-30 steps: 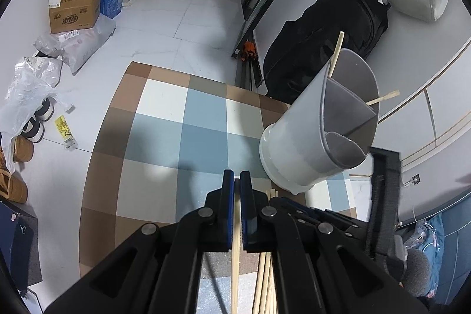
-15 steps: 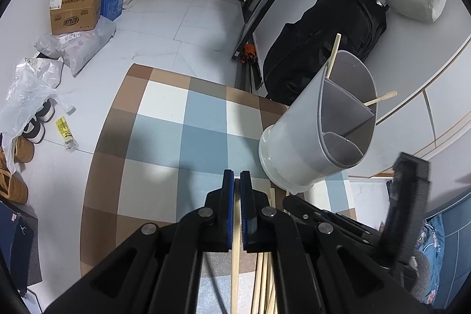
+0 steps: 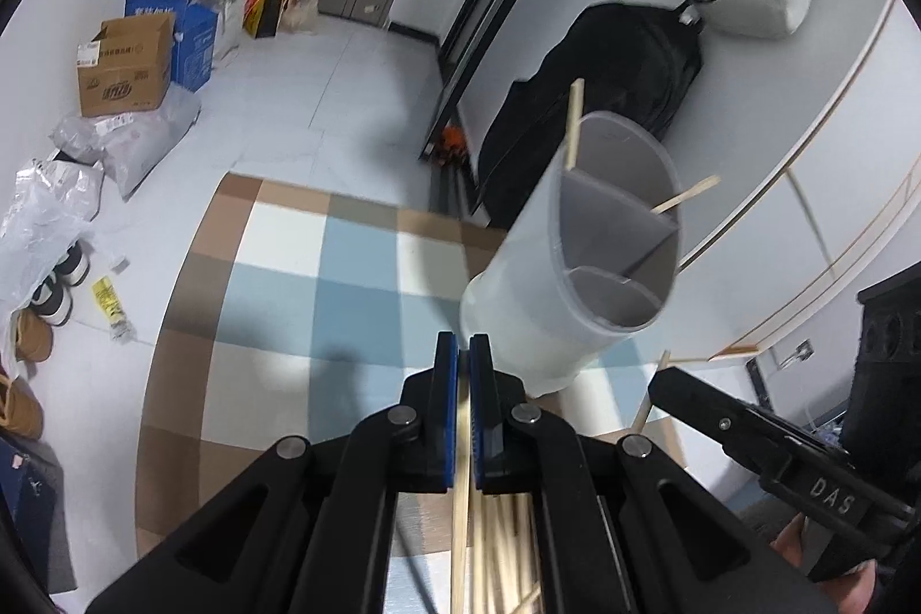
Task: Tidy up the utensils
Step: 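Carry both held sticks up over the holder opening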
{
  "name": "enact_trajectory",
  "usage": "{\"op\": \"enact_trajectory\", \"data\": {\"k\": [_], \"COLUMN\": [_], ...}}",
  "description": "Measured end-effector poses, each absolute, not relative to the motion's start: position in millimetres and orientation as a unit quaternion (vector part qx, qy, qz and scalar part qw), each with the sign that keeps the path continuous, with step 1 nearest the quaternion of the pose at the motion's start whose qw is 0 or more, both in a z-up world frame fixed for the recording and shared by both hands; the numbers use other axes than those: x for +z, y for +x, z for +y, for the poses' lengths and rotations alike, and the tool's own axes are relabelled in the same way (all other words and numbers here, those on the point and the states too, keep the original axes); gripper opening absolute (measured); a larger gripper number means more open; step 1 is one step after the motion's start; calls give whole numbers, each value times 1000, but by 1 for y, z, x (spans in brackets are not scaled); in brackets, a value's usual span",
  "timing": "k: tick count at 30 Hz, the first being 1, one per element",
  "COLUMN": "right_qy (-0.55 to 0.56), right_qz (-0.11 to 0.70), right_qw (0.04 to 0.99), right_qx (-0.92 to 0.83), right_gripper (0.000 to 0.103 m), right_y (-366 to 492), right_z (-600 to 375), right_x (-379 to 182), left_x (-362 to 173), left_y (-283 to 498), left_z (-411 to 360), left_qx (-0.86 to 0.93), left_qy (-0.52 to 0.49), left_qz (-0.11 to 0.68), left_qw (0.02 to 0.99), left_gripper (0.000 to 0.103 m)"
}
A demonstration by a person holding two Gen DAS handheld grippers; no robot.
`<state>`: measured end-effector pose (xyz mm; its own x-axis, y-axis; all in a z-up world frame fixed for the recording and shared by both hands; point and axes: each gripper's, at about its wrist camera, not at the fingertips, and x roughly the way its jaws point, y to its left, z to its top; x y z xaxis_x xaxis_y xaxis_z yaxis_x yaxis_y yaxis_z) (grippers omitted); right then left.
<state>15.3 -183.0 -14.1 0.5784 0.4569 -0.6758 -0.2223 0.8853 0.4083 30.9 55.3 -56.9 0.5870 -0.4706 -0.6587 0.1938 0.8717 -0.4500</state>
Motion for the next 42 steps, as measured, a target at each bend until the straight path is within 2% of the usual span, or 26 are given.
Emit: {"op": "enact_trajectory", "data": {"k": [20, 42], "right_qy": [126, 129], "right_qz": [335, 287], "right_qw": [909, 929], "right_qx": [214, 196], "right_gripper": [4, 4], "right_y": [-1, 9], "right_z": [-207, -241], "right_x": [36, 97], "left_x": [-14, 28], "left_y": [29, 32], "left_z": [44, 6], "left_qx": [-189, -179], "left_qy": [-162, -80], "left_qz": [377, 356], "left_qw": [892, 914], "left_gripper": [0, 0]}}
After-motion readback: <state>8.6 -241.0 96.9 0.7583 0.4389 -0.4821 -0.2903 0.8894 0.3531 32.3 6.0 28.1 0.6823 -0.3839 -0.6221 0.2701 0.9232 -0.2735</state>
